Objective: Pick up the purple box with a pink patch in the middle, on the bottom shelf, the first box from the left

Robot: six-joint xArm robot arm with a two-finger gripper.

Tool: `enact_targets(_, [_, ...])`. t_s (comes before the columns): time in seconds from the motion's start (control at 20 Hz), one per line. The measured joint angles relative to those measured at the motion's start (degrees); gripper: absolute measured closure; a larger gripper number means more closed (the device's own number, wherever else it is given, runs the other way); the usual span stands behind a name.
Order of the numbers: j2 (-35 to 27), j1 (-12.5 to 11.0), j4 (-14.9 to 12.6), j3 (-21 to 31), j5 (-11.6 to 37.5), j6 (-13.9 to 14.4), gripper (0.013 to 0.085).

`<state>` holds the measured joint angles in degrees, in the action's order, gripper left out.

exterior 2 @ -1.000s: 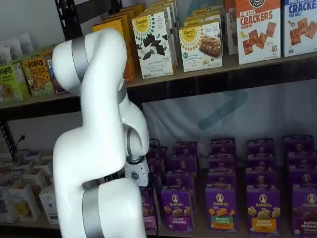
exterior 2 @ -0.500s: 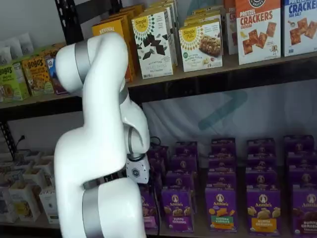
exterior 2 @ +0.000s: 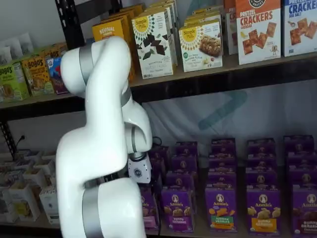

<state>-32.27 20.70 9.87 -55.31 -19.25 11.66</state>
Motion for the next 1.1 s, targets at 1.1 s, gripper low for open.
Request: enact_targets(1.1, [-3.35, -0.87, -8.98, -5.79, -2.47, 7.62, 0.0130])
